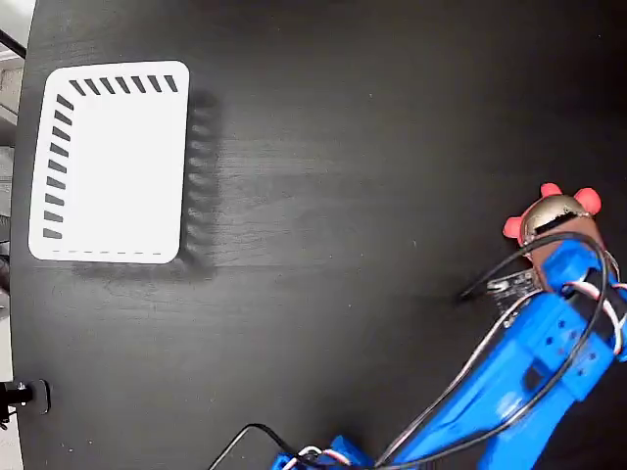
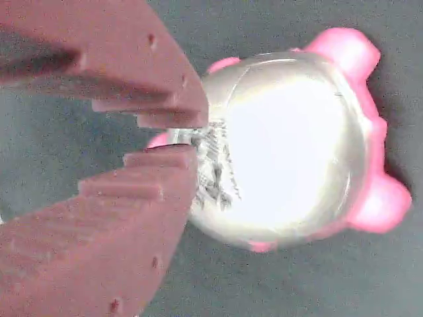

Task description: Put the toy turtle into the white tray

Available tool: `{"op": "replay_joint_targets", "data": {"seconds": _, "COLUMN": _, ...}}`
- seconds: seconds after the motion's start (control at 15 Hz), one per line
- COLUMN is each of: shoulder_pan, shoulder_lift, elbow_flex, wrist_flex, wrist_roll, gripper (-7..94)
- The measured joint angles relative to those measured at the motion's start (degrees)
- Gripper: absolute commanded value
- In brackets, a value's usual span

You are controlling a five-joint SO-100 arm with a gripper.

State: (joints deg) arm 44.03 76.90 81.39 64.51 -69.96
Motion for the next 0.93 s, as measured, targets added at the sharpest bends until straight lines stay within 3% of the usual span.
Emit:
{"op": "replay_joint_targets", "data": {"seconds": 0.47, "shoulder_pan": 2.81, "shoulder_lift": -10.99, "elbow_flex": -10.02, "wrist_flex": -0.62, "wrist_roll": -2.11, "gripper": 0}}
{"op": "replay_joint_targets", "data": {"seconds": 0.73, "shoulder_pan": 3.96, "shoulder_lift": -12.74, "elbow_flex": -11.60, "wrist_flex": 0.35, "wrist_roll": -4.92, "gripper": 41}}
{"op": "replay_joint_targets", "data": {"seconds": 0.93, "shoulder_pan": 3.43, "shoulder_lift": -13.45, "elbow_flex": -11.60, "wrist_flex": 1.32, "wrist_roll": -6.59, "gripper": 53}}
